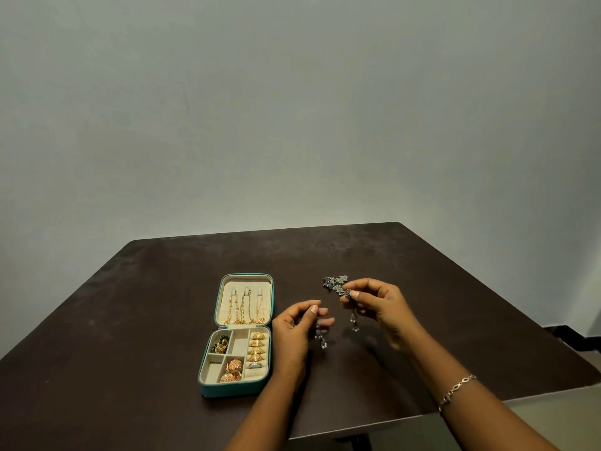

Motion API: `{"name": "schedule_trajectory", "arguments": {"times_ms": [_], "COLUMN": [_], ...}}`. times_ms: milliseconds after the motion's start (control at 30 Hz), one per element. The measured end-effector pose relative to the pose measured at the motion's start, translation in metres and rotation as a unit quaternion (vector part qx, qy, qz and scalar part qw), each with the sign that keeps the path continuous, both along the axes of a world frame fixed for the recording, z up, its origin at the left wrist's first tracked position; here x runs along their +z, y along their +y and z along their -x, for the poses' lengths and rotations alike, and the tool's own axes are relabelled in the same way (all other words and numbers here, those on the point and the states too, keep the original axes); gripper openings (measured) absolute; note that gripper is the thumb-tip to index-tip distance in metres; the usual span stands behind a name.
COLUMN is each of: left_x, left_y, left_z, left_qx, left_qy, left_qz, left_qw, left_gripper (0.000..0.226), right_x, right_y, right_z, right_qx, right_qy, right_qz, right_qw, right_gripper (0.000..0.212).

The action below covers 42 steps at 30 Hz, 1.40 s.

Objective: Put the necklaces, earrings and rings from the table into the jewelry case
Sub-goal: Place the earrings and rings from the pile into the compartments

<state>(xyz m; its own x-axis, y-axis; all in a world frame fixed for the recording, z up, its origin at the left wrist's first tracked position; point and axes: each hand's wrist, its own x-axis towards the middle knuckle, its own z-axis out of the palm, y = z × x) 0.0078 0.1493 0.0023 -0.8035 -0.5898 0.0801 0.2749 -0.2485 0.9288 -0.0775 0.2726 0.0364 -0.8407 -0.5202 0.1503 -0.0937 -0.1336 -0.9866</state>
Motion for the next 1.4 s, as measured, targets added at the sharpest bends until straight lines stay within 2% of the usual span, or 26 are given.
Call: {"name": "schedule_trajectory", "arguments": {"times_ms": [167,267,367,500,800,933,1133,1400], "left_x": [0.02,0.032,0.04,0.052,0.062,0.059,0.053,0.053], "left_y": [-0.005,-0.014,-0.023,-0.038,-0.088,-0.102,-0.116,-0.127], "left_z": [-0.007,-0.016,-0.029,-0.052,-0.094,-0.107,-0.116,-0.115], "left_qx": [-0.037,-0.063,-0.058,-0.041,-0.005,0.019,0.056,0.079], "left_qy": [0.023,0.031,0.016,0.005,-0.031,-0.044,-0.061,-0.073], "left_qz": [-0.168,-0.19,-0.125,0.017,0.236,0.263,0.286,0.288], "left_qw": [0.985,0.979,0.99,0.999,0.971,0.964,0.955,0.952], "left_gripper": [0.017,0.018,0.016,0.014,0.015,0.015,0.013,0.012], "right_x": [0.011,0.015,0.018,0.019,0.018,0.015,0.013,0.012], "right_y": [0.003,0.002,0.0,-0.004,-0.026,-0.043,-0.077,-0.117], "right_z": [-0.002,-0.007,-0.011,-0.016,-0.043,-0.059,-0.081,-0.089], "right_qx": [0.024,0.035,0.036,0.047,0.09,0.121,0.151,0.131], "right_qy": [-0.067,-0.082,-0.085,-0.072,-0.038,-0.021,-0.006,0.04], "right_qz": [0.033,0.022,0.012,-0.002,-0.036,-0.052,-0.028,-0.021], "right_qw": [0.997,0.996,0.996,0.996,0.995,0.991,0.988,0.99], "right_gripper": [0.013,0.012,0.013,0.014,0.014,0.013,0.013,0.013]}}
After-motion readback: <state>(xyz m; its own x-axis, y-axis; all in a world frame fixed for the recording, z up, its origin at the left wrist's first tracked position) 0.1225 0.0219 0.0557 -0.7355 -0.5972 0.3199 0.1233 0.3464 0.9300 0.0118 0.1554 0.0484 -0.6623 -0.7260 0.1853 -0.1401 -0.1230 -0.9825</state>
